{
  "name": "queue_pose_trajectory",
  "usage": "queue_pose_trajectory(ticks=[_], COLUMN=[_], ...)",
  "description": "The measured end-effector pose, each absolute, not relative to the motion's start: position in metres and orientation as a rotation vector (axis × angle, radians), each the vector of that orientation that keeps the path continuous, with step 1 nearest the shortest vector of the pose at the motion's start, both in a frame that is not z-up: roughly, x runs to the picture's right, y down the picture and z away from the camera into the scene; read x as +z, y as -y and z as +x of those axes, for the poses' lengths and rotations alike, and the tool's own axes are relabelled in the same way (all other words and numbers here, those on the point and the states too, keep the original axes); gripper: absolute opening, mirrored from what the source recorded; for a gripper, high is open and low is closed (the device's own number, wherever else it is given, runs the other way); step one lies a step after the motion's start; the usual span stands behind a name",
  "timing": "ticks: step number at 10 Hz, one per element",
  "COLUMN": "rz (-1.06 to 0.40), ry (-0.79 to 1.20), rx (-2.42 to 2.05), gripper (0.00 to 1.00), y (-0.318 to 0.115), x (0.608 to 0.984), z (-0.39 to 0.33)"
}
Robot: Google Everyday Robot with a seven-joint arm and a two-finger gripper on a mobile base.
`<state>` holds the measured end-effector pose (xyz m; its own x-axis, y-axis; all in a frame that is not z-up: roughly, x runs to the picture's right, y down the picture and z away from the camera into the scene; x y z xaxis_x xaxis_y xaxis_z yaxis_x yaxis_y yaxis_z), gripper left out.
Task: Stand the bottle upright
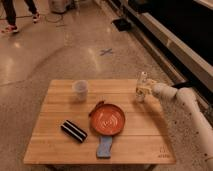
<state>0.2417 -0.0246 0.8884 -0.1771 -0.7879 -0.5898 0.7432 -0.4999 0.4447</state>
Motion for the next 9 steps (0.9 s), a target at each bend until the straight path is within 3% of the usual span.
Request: queue_pose_trajectory(ticks=[2,5,9], rz=[0.972,0.967,0.968], ry=[0.015,-0.042,-0.046], rx=[-1.859,-1.865,-1.874], gripper=[0.12,0.45,0.79], y=[0.017,0.005,-0.010], x=[0.888,0.884,0.881], z=[0.245,0.245,0.238])
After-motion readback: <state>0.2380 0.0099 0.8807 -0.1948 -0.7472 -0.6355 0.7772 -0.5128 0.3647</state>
